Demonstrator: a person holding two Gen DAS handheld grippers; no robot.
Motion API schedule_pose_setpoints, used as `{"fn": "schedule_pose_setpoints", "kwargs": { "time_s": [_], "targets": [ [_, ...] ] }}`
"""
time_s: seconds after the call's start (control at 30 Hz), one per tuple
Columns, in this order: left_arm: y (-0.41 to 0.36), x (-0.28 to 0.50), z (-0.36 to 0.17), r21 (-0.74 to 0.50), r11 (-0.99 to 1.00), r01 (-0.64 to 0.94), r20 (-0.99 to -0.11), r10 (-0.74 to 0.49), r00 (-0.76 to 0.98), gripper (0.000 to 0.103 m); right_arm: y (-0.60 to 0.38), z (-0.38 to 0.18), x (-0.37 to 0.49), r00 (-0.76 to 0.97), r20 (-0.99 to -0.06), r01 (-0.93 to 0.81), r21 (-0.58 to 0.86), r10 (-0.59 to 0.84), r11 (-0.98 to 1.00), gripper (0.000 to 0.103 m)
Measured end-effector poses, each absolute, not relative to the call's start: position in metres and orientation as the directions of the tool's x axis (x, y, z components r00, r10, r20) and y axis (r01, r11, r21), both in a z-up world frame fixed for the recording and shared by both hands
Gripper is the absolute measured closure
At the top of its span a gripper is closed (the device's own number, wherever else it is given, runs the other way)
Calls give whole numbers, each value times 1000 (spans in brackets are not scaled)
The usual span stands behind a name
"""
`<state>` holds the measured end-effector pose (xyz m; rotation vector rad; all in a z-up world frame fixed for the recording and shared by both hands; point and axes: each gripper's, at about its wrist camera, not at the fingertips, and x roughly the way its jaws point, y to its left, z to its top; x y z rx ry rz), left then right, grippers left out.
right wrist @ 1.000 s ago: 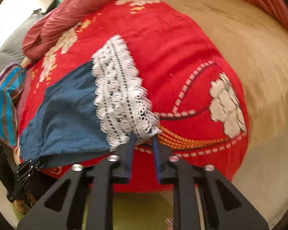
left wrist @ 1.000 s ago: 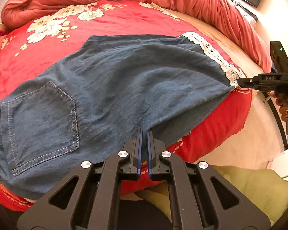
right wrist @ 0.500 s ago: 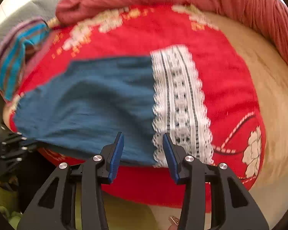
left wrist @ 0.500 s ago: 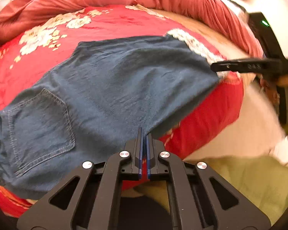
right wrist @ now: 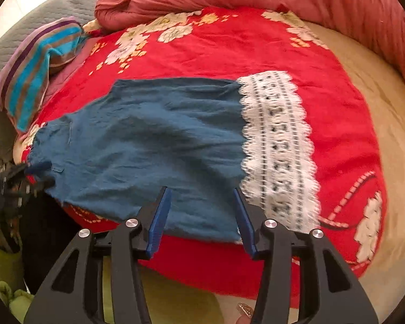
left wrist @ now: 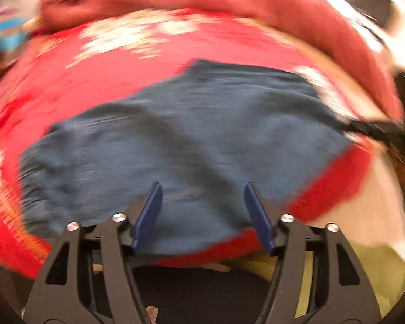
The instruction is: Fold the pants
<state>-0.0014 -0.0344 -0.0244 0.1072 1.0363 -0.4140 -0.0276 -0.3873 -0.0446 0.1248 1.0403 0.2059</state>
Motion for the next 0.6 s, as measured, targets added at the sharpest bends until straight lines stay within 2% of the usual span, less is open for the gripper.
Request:
{"fn": "schedule_pose_setpoints", "kwargs": {
  "time_s": [0.1, 0.17, 0.3, 0.43, 0.6],
  "targets": [
    [-7, 16, -33, -56, 962, 268, -867, -181, 465, 43, -388, -53, -22, 465, -855, -101, 206, 229, 973, 54],
    [5, 22, -37, -49, 970, 237, -866, -160, 473, 44, -391, -62, -20, 439, -871, -81, 204, 219, 976, 53],
    [25, 33, -43, -88, 970, 226, -856, -189, 481, 45, -400, -71, -22, 440, -854, -64, 278, 277, 958, 53],
    [24, 31, -38, -118, 970, 214, -851, -210, 482, 45, -397, -67, -20, 439, -854, -83, 273, 281, 959, 52],
    [16, 22, -5, -140, 961, 240, -819, -248, 517, 43, -411, -34, -13, 552, -777, -106, 295, 303, 950, 52]
  ]
}}
